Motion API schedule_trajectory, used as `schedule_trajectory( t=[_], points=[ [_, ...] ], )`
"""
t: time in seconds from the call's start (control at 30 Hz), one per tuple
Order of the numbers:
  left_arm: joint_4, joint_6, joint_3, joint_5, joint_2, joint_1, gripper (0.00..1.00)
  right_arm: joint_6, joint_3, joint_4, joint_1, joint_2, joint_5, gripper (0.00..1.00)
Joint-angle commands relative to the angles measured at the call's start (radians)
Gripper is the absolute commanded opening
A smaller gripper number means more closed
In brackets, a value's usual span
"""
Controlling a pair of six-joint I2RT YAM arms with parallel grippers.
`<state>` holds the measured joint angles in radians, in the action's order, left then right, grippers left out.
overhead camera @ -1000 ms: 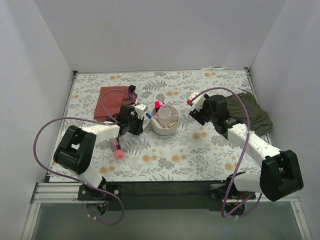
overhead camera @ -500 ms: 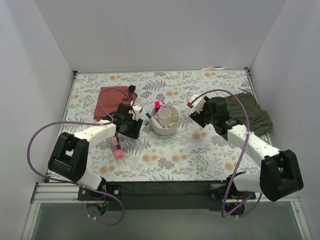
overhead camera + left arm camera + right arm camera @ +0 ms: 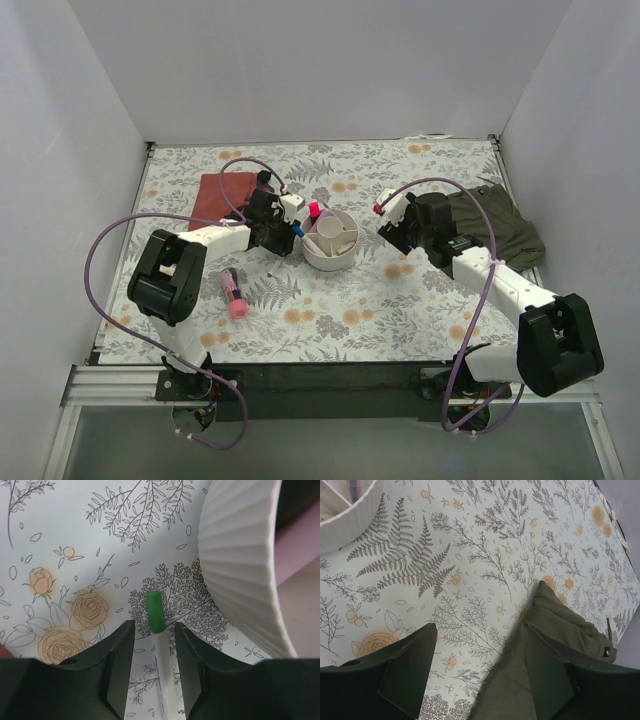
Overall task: Sort the stationery into containers
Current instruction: Pick up the pen from the center of the board.
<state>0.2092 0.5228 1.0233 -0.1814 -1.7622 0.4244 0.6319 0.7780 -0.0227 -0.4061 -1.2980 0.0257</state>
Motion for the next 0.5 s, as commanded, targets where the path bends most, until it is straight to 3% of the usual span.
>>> schedule_trajectory(
  t=[0.0, 0.2, 0.23, 0.37, 0.47],
  points=[
    [-0.024, -0.064, 0.047, -0.056, -0.003, -0.004, 0.37, 0.006, 0.029, 0.041, 0.007, 0.012, 0.002, 0.77],
    [-0.007, -0.053, 0.031, -0.066, -0.028, -0.004, 0.3, 0.006, 0.017, 0.041, 0.01, 0.013, -0.001, 0.77],
    [-0.004, -0.049, 0.027, -0.063, -0.031, -0.004, 0.2, 0.006, 0.018, 0.044, 0.01, 0.011, -0.001, 0.76],
    [0.031, -0.003, 0.015, -0.015, -0.016, -0.013, 0.0, 0.006, 0.036, 0.044, 0.012, -0.003, -0.001, 0.77],
    [0.035, 0.019, -0.009, 0.038, 0.056, -0.058, 0.0, 0.002, 0.047, 0.044, 0.012, -0.006, -0.004, 0.77]
  ],
)
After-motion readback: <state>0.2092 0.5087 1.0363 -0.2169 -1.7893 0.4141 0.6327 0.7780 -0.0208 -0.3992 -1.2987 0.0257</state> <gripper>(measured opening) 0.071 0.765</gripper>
